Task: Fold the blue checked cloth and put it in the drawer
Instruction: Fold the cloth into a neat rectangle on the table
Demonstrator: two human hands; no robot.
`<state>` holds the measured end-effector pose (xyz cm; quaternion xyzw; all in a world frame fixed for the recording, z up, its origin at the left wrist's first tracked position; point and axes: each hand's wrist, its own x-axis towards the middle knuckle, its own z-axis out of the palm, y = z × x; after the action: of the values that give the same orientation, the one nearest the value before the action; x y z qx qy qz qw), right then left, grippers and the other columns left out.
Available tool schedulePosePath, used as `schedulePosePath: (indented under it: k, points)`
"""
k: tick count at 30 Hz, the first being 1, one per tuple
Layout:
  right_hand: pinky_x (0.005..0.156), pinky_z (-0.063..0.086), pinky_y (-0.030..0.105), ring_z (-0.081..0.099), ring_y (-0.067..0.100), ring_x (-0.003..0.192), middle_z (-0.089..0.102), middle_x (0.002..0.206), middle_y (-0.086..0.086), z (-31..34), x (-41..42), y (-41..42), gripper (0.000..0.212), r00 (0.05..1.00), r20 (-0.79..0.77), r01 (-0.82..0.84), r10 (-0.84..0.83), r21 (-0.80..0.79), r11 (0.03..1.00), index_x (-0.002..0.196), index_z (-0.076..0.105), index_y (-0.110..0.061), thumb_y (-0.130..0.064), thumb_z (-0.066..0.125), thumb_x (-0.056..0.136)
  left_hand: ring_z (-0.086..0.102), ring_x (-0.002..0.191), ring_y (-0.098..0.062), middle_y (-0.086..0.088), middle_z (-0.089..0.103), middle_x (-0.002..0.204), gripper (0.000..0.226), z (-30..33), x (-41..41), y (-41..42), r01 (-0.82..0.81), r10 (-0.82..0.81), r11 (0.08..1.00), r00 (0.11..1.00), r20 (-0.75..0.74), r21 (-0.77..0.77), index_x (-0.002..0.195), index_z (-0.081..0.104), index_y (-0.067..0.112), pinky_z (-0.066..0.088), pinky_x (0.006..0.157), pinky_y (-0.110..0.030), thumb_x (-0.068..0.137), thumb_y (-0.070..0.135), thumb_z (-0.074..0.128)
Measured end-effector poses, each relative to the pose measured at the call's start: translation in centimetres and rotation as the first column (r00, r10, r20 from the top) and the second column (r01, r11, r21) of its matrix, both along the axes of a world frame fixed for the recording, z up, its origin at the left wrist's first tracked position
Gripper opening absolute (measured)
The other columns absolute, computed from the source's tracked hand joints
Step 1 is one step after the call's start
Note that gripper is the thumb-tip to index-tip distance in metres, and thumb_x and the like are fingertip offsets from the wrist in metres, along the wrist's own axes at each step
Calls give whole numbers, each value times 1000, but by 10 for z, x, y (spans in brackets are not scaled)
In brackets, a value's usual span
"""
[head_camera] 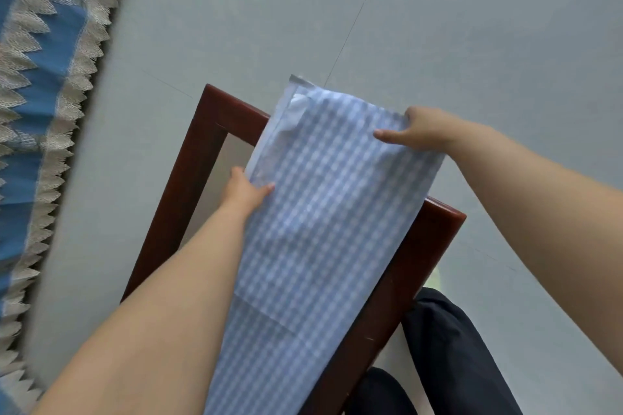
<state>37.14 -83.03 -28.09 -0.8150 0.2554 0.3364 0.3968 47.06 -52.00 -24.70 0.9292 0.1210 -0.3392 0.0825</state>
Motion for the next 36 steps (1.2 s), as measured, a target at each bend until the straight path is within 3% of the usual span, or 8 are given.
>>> schedulePosePath:
  k: [7, 12, 16, 20, 23, 26, 32, 36]
  points:
    - [70, 39, 31, 54, 27, 88, 58, 94, 6, -9, -14, -7, 27, 967, 222, 128, -123, -9, 992, 91, 55, -19, -43, 64, 85, 56, 83, -26, -7, 60, 92, 19, 2, -19, 30, -63, 50, 997, 966, 255, 40, 101, 59, 7, 38, 71, -33, 96, 24, 52]
    - [74, 41, 33, 55, 22, 89, 61, 97, 0, -3, -7, 0, 38, 927, 292, 269, -237, -74, 960, 98, 59, -22, -58, 52, 87, 55, 109, -31, -11, 46, 133, 42, -2, -19, 29, -64, 63, 998, 983, 174, 1, 131, 45, 11, 48, 90, -44, 96, 33, 51]
    - [88, 43, 39, 52, 28, 108, 57, 117, 8, -17, -20, -3, 58, 997, 54, 54, -49, -87, 995, 116, 55, -16, -62, 58, 81, 58, 85, -25, -5, 61, 93, 20, -5, -18, 38, -36, 38, 999, 980, 194, -16, 102, 55, 10, 47, 75, -36, 95, 28, 52]
    - [59, 37, 32, 53, 26, 74, 54, 74, 2, -10, -10, -2, 45, 982, 155, 125, -110, -87, 988, 71, 50, -15, -58, 62, 80, 44, 67, -21, 0, 46, 63, 32, -2, -16, 55, 36, 0, 991, 965, 263, -131, 68, 47, 13, 32, 54, -28, 99, 21, 46]
    - [55, 35, 28, 52, 24, 67, 57, 74, 5, -3, -3, -7, 62, 995, 65, 91, -76, -271, 958, 71, 54, -13, -74, 46, 79, 51, 84, -25, -4, 56, 88, 17, -6, -15, 58, 33, 5, 990, 963, 271, -136, 96, 55, 10, 43, 68, -32, 99, 24, 46]
    - [72, 43, 36, 58, 32, 98, 60, 113, 10, -11, -4, -4, 77, 997, -25, 55, -67, -343, 938, 115, 53, -12, -78, 44, 76, 49, 119, -29, -10, 44, 137, 46, -15, -13, 52, -84, 86, 996, 967, 239, -21, 137, 36, 15, 44, 98, -45, 96, 31, 50]
    - [84, 41, 38, 55, 35, 108, 59, 122, 14, -19, 14, 10, 81, 987, -125, -117, 100, -132, 984, 124, 50, -5, -73, 44, 81, 32, 132, -34, -14, 32, 146, 68, -26, -27, 36, -30, -10, 990, 958, 288, 137, 144, 26, 14, 32, 106, -50, 92, 51, 48]
    - [89, 45, 38, 56, 34, 107, 59, 120, 14, -22, 19, 3, 84, 983, -177, -51, 44, -34, 998, 120, 55, -4, -72, 62, 70, 41, 119, -32, -12, 35, 138, 64, -16, -53, 44, 322, -435, 897, 760, 483, 302, 140, 28, 24, 35, 98, -51, 87, 39, 61]
